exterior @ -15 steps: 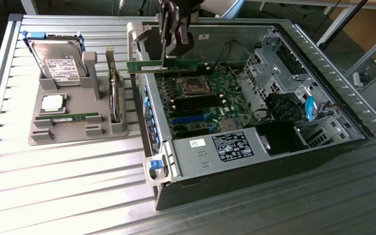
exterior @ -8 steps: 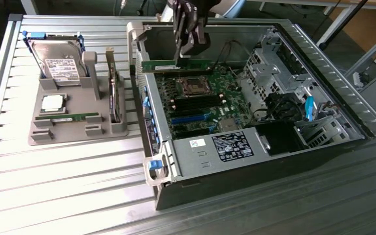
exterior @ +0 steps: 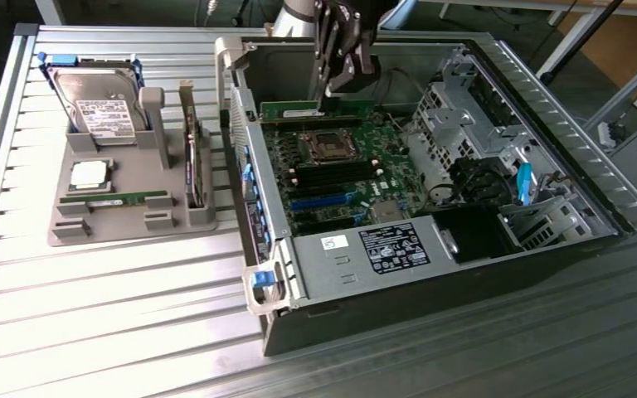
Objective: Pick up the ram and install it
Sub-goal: 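Pick up the ram and move it above insertion slot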
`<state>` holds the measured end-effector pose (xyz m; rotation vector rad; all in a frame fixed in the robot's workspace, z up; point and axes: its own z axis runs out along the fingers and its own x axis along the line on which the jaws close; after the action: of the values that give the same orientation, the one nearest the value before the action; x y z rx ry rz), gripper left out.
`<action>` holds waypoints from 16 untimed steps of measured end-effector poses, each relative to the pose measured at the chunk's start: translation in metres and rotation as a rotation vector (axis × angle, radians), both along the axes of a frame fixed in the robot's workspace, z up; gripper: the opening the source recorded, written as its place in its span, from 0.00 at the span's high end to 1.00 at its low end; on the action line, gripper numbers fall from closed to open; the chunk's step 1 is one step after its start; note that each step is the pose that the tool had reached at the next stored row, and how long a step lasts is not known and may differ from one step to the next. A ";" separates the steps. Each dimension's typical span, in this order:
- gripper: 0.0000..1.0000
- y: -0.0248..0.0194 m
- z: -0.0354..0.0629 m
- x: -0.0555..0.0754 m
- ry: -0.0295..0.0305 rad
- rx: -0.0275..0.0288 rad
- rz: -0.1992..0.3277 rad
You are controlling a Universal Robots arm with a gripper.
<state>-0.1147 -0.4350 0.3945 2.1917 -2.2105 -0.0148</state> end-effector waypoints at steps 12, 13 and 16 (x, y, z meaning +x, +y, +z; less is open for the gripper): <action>0.88 0.0000 0.0001 0.034 0.0001 -0.0044 0.002; 0.88 0.0000 0.0000 0.037 0.0000 -0.0046 0.002; 0.88 0.0000 -0.0001 0.047 0.0000 -0.0055 0.002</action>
<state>-0.0675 -0.4350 0.3944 2.1915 -2.2053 -0.0086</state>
